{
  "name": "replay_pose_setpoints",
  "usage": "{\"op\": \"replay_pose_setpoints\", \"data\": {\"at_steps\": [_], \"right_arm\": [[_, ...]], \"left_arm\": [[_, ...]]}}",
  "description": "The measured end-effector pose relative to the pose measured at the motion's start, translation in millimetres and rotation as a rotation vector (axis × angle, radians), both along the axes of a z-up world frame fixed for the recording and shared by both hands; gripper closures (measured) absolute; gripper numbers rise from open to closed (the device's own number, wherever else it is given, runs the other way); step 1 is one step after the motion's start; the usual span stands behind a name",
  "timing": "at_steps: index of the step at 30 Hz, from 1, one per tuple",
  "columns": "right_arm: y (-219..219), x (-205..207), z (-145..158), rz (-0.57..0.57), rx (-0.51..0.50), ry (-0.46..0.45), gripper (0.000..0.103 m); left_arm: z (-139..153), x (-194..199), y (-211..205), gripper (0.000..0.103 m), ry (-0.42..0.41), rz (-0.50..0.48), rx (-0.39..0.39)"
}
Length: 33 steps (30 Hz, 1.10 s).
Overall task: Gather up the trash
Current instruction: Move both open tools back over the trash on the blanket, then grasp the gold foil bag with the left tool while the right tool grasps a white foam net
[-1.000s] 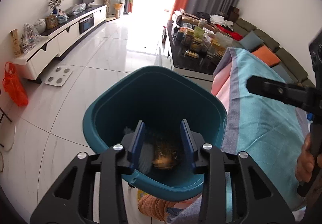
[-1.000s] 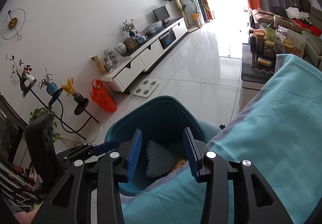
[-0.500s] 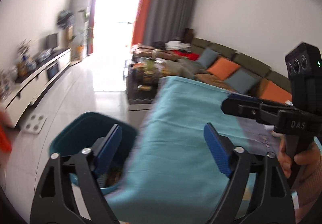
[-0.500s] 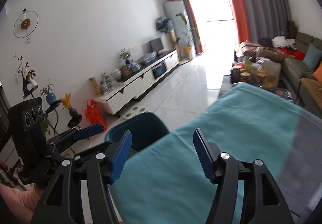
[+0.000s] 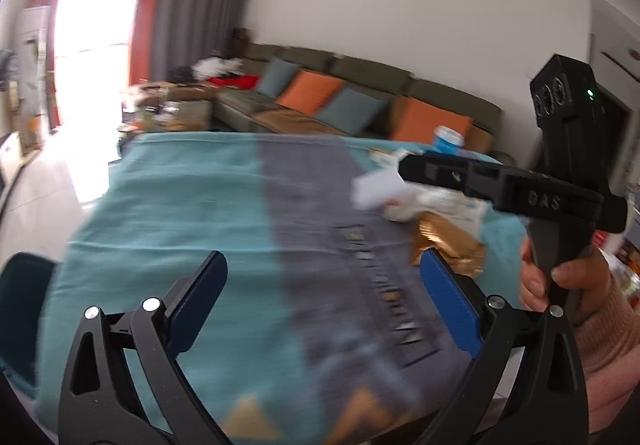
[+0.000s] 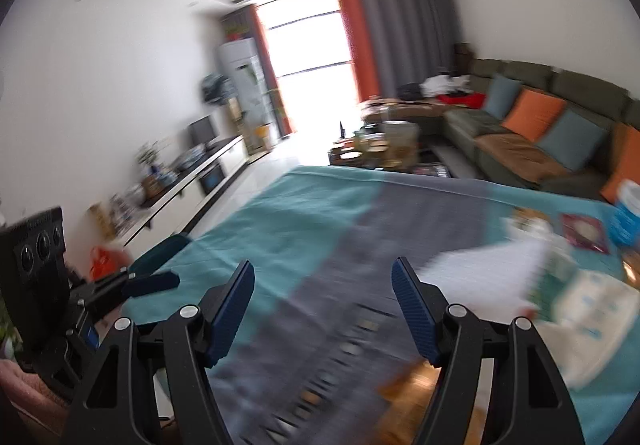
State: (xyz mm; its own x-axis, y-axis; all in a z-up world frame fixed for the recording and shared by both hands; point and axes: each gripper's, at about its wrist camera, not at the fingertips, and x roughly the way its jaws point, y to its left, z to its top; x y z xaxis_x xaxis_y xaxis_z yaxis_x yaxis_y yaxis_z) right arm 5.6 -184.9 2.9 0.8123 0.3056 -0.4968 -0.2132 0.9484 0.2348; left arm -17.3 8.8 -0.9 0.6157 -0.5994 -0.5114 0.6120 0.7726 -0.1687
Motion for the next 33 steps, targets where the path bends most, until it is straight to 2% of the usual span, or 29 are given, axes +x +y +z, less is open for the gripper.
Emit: {"op": "replay_pose_setpoints", "data": {"at_steps": [4,8,14,19,24,29,33], "right_arm": [[-40.1,-9.0,-5.5,-0.098,0.022,0.003,0.034],[-67.5,-12.9,-14.0,-0.157,0.033,0.007,0.034],[-93.2,0.1,-29.1,-0.186,0.061,0.038,0.034],[-100.8,11.6,-40.8,-0.190,0.096,0.082,0.036],[-103.9,20.9,-47.7,-0.180,0.133,0.107,0.043],[-106.8,25.5,-52.5,-0.162,0.160,0.131,0.062],[-106.8,25.1,-51.8,-0.151,0.180,0.134,0.070]], "left_arm": [[-11.7,-2.8,-44.7,0.009,0.038,-0.099,0.010],[-26.5,5.5,-68.1,0.011,0.099,-0.162,0.006],[-42.6,13.2,-98.1,0.019,0.182,-0.226,0.011],[-57.9,26.5,-117.9,0.035,0.272,-0.260,0.011],[-70.5,36.1,-127.8,0.048,0.343,-0.288,-0.003],[-77.6,42.7,-132.2,0.065,0.379,-0.318,-0.032],[-78.5,43.2,-129.4,0.078,0.377,-0.326,-0.048]]}}
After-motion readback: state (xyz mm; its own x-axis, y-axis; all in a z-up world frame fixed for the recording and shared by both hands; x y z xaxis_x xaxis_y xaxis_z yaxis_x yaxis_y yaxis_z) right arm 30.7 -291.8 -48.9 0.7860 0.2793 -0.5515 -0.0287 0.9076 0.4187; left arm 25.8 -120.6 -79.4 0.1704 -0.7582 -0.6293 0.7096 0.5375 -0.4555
